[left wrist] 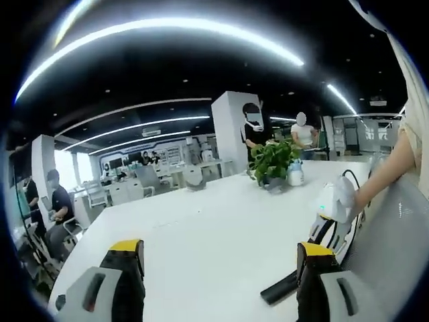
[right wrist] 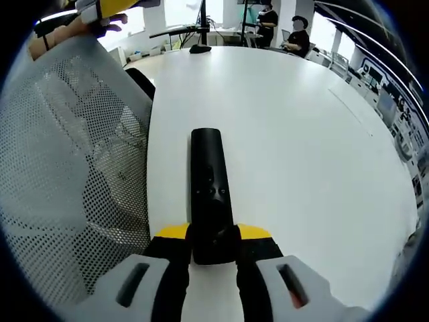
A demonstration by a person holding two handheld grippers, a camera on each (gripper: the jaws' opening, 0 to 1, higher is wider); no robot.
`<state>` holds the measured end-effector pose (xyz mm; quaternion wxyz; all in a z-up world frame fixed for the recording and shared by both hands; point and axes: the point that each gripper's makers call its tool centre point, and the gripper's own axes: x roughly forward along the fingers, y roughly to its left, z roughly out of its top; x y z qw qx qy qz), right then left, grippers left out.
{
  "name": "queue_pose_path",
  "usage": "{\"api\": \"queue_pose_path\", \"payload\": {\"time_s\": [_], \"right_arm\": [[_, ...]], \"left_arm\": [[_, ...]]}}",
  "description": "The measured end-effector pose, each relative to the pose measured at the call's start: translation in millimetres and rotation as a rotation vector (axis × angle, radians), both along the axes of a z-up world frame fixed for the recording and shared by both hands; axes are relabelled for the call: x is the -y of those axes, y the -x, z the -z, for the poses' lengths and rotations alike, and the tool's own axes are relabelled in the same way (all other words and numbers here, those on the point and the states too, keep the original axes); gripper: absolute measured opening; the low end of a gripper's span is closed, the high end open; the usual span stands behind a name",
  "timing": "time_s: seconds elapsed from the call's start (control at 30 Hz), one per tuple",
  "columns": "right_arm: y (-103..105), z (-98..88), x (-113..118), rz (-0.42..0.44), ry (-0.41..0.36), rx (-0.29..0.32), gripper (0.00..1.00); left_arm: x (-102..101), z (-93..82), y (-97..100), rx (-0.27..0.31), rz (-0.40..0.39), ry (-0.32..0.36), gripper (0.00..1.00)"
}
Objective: Press the specified remote control buttons in sequence, fully releasing each button before pressing the next.
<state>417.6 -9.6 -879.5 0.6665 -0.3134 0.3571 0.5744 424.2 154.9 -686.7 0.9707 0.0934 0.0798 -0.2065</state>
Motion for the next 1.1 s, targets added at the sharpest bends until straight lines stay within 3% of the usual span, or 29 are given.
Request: {"api": "queue_pose_path", "payload": {"time_s": [0.63, 1.1], "right_arm": [[0, -0.1, 0, -0.003, -0.003, -0.005, 0.25], [-1, 0.2, -1, -0.039, 0.024, -0.006, 0.25]], "left_arm": [[-12, -6.7, -3.8, 0.034, -0.048, -0.009, 0.97], [-13, -3.2, -3.8, 0.023, -0.042, -0.011, 0.97]]}}
